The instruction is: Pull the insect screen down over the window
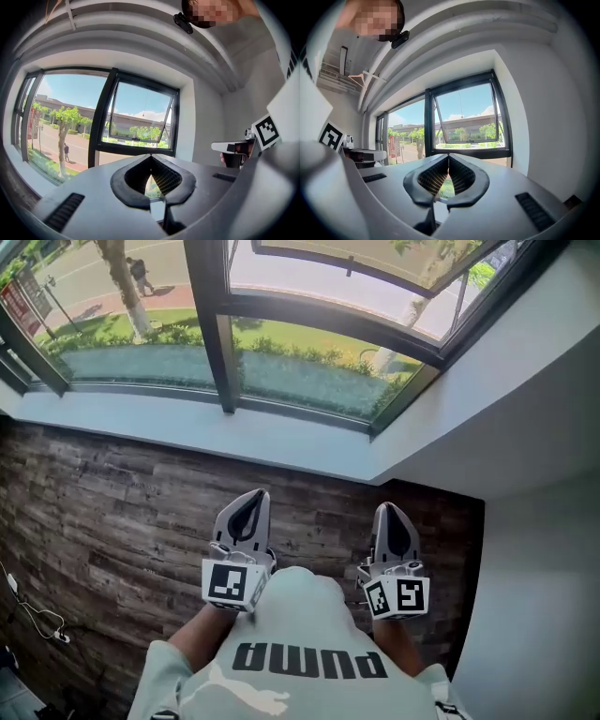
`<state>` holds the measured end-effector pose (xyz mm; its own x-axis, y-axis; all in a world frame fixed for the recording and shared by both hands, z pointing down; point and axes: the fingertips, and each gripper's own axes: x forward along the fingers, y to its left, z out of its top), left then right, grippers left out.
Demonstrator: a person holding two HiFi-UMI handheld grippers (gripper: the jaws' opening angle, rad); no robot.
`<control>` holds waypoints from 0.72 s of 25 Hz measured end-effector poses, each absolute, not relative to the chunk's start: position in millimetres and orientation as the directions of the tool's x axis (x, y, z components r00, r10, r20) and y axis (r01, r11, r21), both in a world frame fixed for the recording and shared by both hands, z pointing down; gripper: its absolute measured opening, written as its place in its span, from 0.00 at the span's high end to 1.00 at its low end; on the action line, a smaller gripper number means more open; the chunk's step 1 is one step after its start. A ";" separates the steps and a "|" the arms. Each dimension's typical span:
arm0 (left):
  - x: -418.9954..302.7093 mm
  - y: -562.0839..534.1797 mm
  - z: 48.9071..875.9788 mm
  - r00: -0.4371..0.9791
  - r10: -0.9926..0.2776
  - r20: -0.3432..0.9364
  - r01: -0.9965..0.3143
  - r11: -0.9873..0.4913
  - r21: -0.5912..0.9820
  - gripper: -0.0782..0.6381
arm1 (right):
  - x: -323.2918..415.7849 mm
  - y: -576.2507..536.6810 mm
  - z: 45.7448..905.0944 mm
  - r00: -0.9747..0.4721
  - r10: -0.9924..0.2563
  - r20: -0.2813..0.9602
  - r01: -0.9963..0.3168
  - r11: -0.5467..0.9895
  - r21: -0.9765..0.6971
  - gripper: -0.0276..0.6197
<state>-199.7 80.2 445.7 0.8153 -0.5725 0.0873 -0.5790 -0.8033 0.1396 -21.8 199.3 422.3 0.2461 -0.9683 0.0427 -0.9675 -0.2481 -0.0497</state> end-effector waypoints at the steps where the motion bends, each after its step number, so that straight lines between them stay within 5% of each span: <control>1: -201.3 69.0 445.6 0.813 -0.576 0.087 -0.582 -0.801 0.139 0.87 | -21.8 188.3 421.0 0.246 -0.968 0.042 -0.968 -0.248 -0.047 0.95; 18: -125.4 -92.3 443.2 0.721 -0.686 0.098 -0.692 -0.710 0.130 0.87 | 81.3 1.5 413.8 0.143 -0.989 0.033 -0.988 -0.145 -0.057 0.95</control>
